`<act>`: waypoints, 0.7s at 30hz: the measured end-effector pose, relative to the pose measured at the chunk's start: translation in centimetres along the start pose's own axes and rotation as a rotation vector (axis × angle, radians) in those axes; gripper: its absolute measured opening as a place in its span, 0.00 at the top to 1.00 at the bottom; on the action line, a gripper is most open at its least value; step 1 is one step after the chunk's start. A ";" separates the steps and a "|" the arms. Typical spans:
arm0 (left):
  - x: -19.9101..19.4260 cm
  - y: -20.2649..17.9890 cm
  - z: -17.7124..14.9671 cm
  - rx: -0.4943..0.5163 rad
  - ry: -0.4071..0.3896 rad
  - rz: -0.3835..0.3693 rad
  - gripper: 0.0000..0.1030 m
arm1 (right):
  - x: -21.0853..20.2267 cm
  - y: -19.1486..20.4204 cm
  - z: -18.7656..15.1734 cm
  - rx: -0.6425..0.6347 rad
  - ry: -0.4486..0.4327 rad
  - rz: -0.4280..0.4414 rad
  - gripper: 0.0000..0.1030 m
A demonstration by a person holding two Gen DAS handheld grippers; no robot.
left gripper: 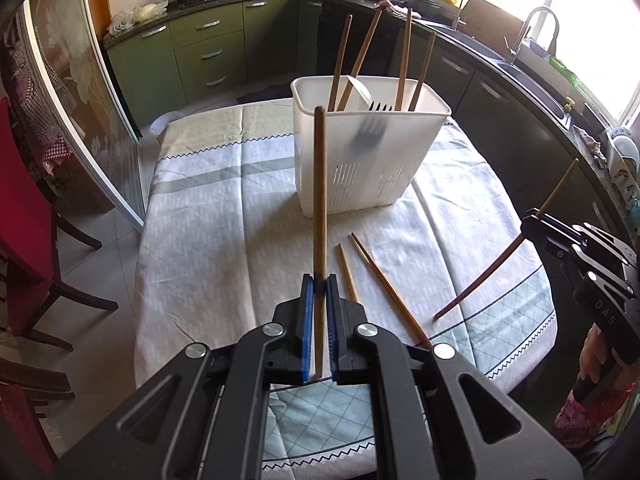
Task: Organize utensils
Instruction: 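Carry both upright chopsticks over the white basket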
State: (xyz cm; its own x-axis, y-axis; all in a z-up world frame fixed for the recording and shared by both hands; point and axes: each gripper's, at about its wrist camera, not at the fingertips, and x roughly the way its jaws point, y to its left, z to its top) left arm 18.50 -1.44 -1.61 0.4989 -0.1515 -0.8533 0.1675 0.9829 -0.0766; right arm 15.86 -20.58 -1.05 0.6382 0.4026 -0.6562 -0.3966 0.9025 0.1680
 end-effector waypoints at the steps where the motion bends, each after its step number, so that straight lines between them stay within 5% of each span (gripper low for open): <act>1: -0.2 0.0 0.0 0.004 -0.005 0.002 0.94 | 0.1 0.0 0.0 0.002 -0.001 -0.003 0.93; 21: -0.4 -0.1 -0.7 0.028 -0.029 0.004 0.94 | 0.9 0.6 -0.3 -0.018 -0.004 0.001 0.93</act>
State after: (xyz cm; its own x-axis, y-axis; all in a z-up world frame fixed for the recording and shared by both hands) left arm 17.73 -1.37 -1.65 0.5239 -0.1506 -0.8384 0.1886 0.9803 -0.0582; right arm 15.99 -19.68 -1.70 0.6405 0.4043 -0.6529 -0.4094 0.8991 0.1551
